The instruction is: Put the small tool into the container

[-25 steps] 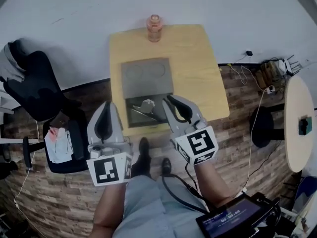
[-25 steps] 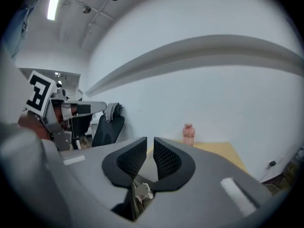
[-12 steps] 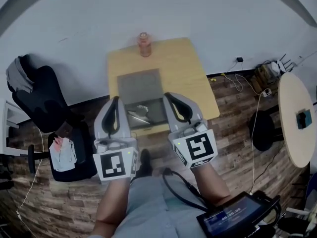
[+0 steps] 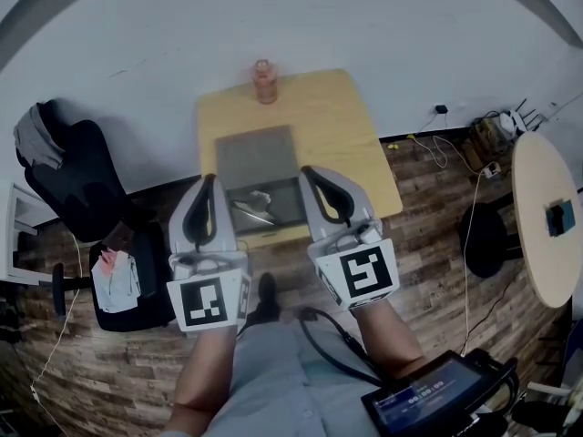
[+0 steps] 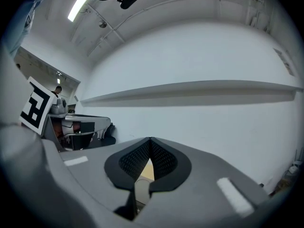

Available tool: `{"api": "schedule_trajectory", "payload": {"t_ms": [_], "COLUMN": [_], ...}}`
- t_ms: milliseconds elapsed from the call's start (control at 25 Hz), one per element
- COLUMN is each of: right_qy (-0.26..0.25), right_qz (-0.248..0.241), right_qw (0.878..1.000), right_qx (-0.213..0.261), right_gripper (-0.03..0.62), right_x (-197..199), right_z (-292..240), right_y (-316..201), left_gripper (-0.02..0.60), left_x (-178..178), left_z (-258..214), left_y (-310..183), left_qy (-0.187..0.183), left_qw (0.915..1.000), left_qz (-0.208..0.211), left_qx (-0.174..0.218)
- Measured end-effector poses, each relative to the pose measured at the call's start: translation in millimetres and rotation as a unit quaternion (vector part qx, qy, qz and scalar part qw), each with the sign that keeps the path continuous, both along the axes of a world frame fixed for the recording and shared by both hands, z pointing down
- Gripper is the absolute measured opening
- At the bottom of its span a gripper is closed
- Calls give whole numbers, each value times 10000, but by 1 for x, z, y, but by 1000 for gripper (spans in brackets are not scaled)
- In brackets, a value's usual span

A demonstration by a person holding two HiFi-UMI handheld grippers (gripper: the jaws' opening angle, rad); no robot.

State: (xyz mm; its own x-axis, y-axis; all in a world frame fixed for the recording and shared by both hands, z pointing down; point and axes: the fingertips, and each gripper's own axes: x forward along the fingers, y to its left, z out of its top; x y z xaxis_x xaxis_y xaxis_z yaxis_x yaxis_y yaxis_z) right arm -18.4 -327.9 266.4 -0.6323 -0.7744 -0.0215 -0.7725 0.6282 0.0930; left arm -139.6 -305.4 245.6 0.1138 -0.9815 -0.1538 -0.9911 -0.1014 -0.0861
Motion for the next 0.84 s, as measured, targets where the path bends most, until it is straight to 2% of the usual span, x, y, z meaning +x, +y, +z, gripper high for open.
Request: {"api": "schedule_trajectory", "payload": {"t_ms": [840], "right_qy": [-34], "right_qz": [-5], "right_qw": [10000], "right_qx": [5], "right_gripper": [-2], "right_x": [-4], "right_z": [2], "right_y": [-9], "left_gripper": [3], "left_x": [-5], "left_z": [5], "left_y": [-9], "left_qy": [-56], "left_qw": [10000], "left_qz": [-33], "left_qx": [-67]}}
